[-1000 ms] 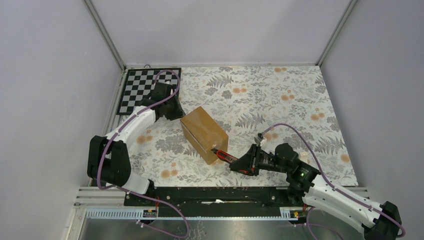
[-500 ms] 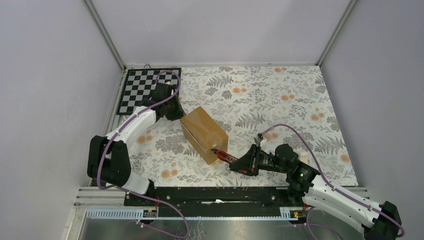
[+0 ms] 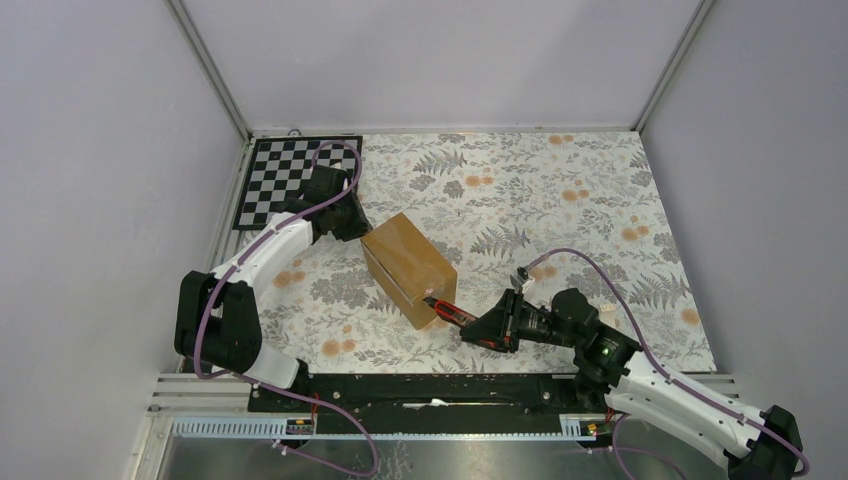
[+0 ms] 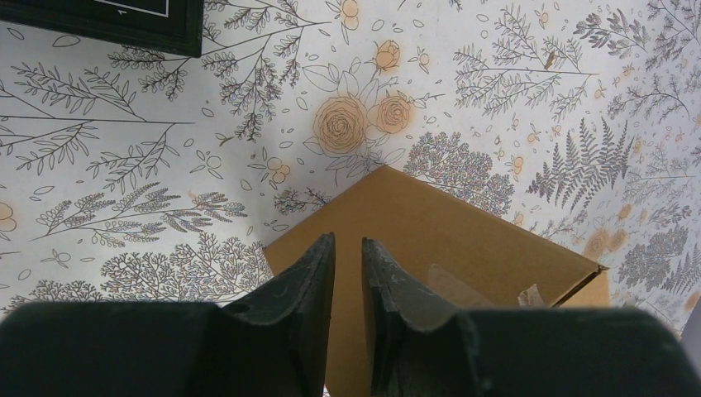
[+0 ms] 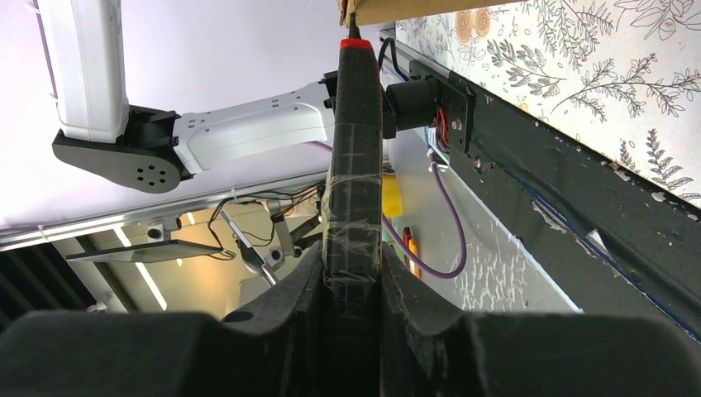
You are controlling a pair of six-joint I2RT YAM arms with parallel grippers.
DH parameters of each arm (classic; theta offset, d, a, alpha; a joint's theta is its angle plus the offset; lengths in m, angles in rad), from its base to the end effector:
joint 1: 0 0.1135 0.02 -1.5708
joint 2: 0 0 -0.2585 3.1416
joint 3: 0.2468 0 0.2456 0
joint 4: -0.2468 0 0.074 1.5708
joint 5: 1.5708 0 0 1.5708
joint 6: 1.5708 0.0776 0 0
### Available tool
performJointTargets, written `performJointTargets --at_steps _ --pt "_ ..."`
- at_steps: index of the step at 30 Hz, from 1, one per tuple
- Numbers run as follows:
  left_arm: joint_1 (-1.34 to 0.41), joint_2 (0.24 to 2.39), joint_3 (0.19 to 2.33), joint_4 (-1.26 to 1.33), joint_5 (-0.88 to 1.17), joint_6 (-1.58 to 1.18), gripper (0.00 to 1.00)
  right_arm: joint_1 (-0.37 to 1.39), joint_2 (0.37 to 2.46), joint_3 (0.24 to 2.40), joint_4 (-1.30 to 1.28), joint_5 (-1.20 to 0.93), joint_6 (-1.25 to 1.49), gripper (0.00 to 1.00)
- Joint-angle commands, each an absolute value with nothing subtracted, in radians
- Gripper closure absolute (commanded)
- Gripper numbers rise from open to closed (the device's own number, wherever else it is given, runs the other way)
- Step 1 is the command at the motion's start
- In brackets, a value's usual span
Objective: Unpack the express box
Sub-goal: Cut the express box at the center of the board.
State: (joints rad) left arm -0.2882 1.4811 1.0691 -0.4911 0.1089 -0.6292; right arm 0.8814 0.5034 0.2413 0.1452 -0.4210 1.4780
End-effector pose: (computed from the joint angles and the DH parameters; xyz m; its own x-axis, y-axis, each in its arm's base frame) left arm 0.3166 -0.1026 0.2119 -0.8129 -0.3692 -0.4504 -0.1624 0.8864 -0.4334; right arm 0.0919 0.1614 0.2176 -0.9652 0.2579 -0.0446 -0.0153 0.1144 0.9933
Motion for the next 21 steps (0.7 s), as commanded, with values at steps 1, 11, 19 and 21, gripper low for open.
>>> performJointTargets --at_steps 1,11,19,21 --pt "-0.295 1.460 1.060 -0.449 0.123 -0.631 0.77 0.879 0.488 0.280 0.161 -0.407 1.467 1.00" --pt "-0.295 1.458 1.057 -0.448 0.121 -0.631 0.77 0.879 0.502 0.299 0.169 -0.414 1.455 1.00" --pt "-0.295 1.462 1.060 -0.446 0.123 -0.631 0.77 0.879 0.491 0.316 0.138 -0.414 1.440 1.00" --pt "-0.295 1.462 1.059 -0.445 0.123 -0.631 0.77 0.879 0.491 0.319 0.138 -0.416 1.439 1.00"
